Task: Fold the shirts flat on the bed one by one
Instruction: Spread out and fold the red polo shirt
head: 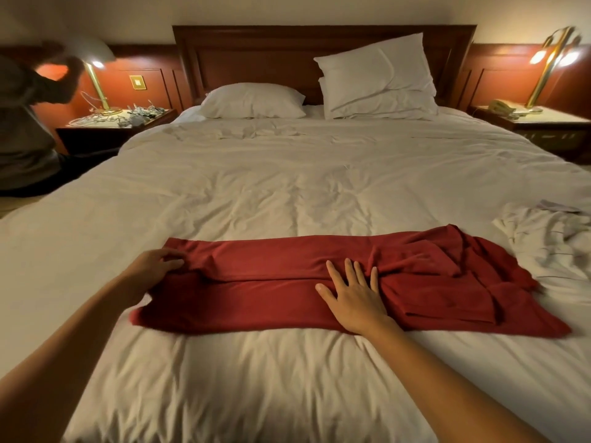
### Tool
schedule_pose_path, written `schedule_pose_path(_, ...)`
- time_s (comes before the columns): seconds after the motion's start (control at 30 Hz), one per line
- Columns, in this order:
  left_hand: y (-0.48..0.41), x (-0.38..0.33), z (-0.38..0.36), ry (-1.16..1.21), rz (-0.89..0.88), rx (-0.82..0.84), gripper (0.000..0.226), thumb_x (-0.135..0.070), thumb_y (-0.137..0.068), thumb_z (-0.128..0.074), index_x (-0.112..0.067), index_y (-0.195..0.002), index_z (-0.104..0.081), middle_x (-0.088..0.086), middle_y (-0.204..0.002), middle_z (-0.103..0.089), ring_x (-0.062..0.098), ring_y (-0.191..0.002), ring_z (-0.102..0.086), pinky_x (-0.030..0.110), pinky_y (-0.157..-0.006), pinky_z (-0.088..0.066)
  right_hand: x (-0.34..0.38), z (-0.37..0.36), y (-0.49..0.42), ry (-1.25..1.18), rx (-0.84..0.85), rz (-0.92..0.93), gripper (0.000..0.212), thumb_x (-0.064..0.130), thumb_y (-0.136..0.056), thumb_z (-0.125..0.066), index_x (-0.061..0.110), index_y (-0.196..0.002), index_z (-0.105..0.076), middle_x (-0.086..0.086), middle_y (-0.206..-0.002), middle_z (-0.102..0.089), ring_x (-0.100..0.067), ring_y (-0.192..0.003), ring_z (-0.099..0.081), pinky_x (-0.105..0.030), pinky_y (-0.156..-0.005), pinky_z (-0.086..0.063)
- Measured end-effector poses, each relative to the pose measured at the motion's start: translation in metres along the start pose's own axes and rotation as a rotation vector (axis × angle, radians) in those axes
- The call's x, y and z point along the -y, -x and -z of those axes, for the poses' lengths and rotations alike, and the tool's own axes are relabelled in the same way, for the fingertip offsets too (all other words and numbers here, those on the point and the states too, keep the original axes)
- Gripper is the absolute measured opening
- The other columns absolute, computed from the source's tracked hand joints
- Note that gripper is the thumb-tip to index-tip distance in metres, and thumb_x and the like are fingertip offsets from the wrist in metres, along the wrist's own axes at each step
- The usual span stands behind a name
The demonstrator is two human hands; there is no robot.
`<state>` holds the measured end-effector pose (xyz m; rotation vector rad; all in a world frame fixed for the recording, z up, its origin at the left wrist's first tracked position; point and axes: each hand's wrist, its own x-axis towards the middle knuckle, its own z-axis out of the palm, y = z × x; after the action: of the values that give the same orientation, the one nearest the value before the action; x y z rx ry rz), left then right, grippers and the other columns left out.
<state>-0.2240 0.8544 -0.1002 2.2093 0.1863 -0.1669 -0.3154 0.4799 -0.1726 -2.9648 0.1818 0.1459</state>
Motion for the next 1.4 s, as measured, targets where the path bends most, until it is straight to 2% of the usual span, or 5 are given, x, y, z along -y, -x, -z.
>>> schedule_pose_path(0.47,0.073,-0.204,-0.204,-0.04,-0.38,0.48,0.054,-0.025,-0.101,-0.056,-0.027,-0.151,-0.035,0.012,-0.136,-0.054,0.033,-0.084,-0.072,0.037,-0.062,-0.06,-0.085,0.077,0.038,-1.206,-0.314,-0.275,0.025,0.036,-0.098,-0.055,0.023,-0.116,-0.067,-0.005,-0.102,-0.072,-0.023,-0.084,-0.071,-0.042,-0.079,-0.057)
schedule_pose_path(0.6,0.062,-0.125,-0.232,-0.725,-0.515,0.194,0.058,-0.061,-0.1,-0.033,-0.041,-0.154,-0.027,-0.001,-0.163,-0.025,0.027,-0.149,-0.024,0.049,-0.12,-0.021,-0.081,0.06,0.045,-0.942,-0.19,-0.197,0.041,0.035,-0.095,-0.061,0.022,-0.134,-0.058,-0.003,-0.112,-0.068,-0.021,-0.099,-0.067,-0.037,-0.09,-0.051)
schedule_pose_path(0.77,0.055,-0.081,-0.23,-0.74,-0.507,0.128,0.072,-0.078,-0.09,-0.015,-0.05,-0.155,-0.003,-0.008,-0.167,0.002,0.021,-0.154,0.005,0.041,-0.124,0.005,-0.058,0.047,0.05,-0.483,-0.311,-0.117,0.051,0.042,-0.094,-0.06,0.027,-0.142,-0.049,-0.007,-0.132,-0.052,-0.028,-0.119,-0.05,-0.041,-0.102,-0.043)
schedule_pose_path(1.03,0.071,-0.066,-0.163,-0.277,-0.725,0.468,0.057,-0.065,-0.064,-0.083,-0.04,-0.111,-0.064,-0.028,-0.152,-0.038,-0.004,-0.147,-0.02,0.029,-0.121,-0.023,-0.085,0.042,0.059,-0.303,-0.305,0.214,0.04,0.066,-0.075,-0.069,0.044,-0.108,-0.068,0.018,-0.132,-0.043,-0.008,-0.124,-0.036,-0.033,-0.098,-0.029)
schedule_pose_path(1.4,0.066,-0.059,-0.112,-0.344,-0.781,0.459,0.018,-0.04,-0.074,-0.086,-0.028,-0.074,-0.072,-0.032,-0.128,-0.06,-0.011,-0.127,-0.048,0.004,-0.1,-0.035,-0.088,0.058,0.052,-0.34,-0.185,0.552,0.017,0.046,-0.084,-0.073,0.031,-0.085,-0.067,0.02,-0.093,-0.066,0.0,-0.097,-0.057,-0.029,-0.097,-0.038)
